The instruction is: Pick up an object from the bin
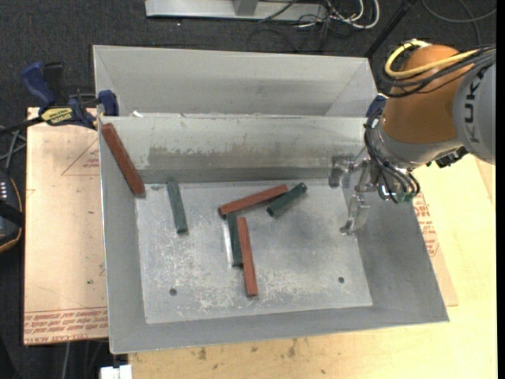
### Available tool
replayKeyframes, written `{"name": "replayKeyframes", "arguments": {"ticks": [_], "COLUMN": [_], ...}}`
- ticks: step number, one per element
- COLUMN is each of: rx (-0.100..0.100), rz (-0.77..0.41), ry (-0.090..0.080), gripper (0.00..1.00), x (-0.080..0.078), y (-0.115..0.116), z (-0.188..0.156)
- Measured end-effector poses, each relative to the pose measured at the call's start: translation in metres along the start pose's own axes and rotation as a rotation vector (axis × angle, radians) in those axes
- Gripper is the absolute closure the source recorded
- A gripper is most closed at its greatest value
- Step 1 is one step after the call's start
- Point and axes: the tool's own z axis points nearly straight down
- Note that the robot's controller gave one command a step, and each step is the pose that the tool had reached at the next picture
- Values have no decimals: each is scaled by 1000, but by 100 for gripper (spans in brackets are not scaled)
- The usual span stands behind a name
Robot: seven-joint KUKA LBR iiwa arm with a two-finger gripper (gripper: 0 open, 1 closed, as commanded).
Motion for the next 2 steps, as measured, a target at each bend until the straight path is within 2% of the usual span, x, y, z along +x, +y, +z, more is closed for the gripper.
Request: {"name": "replayKeyframes", "arguments": {"ticks": [1,2], "rx": [1,3], "rz": [-2,14], "ry": [-8,-18], "gripper": [0,0], "x": [-2,-24], "y": [0,27], "z": [-5,35]}}
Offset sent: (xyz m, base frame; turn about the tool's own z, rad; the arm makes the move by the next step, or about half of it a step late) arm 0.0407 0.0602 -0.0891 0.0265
